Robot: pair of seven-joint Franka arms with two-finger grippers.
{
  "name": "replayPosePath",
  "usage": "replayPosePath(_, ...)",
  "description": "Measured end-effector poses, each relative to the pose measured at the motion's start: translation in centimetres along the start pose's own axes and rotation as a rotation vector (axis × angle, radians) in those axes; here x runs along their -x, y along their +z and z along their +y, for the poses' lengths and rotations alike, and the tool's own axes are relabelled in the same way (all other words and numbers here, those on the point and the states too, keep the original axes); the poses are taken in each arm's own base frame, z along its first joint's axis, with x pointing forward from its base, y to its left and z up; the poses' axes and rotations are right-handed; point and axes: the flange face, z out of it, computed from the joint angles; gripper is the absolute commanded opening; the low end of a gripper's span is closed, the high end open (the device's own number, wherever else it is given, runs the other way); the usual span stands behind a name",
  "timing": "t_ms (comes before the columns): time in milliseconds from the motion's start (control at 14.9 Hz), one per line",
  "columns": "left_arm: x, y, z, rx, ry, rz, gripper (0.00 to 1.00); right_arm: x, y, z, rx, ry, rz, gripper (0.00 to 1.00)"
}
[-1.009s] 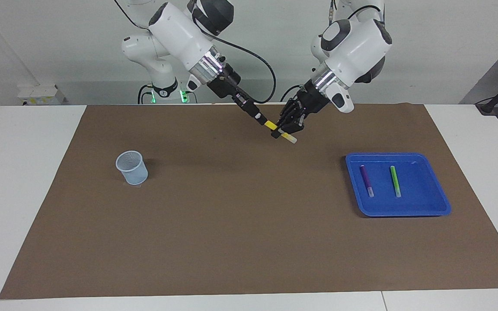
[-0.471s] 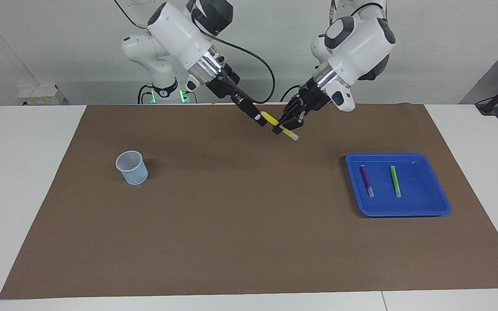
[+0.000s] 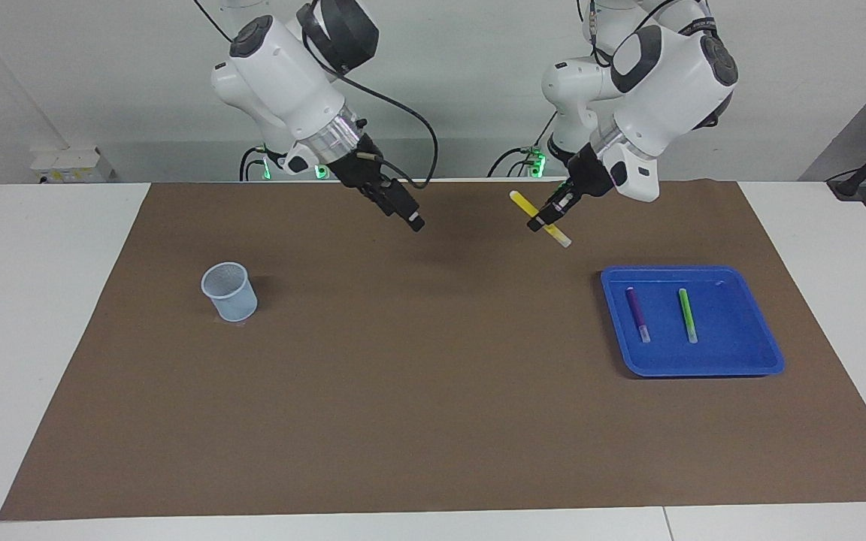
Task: Right arm passes pens to left for tray arrangement
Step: 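Carry the yellow pen to the tray while the right gripper withdraws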
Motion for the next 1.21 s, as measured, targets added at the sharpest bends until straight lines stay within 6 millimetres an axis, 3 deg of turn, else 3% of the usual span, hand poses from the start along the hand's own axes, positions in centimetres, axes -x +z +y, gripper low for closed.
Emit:
replayPosePath(471,-9.0,-4.6,-8.6,-0.259,0.451,0.102,0.0,-7.7,-3.8,7.8,0.318,-0.402,-0.007,1.0)
replayPosePath(673,-11.9,-6.0,-11.5,-0.358,0.617,0.121,0.0,-9.5,-4.8,9.7,0.411,-0.537,-0.003,1.0)
replayPosePath(942,-15.5,-6.5,-14.8,-0.46,0.776,0.107,0.0,-10.4,-5.3,10.8,0.46,-0.59,0.002,1.0)
replayPosePath(1211,-20.5,-5.0,-17.4,-0.527,0.869,0.115,0.0,-12.6,-5.5,12.2,0.511,-0.727,0.037,1.0)
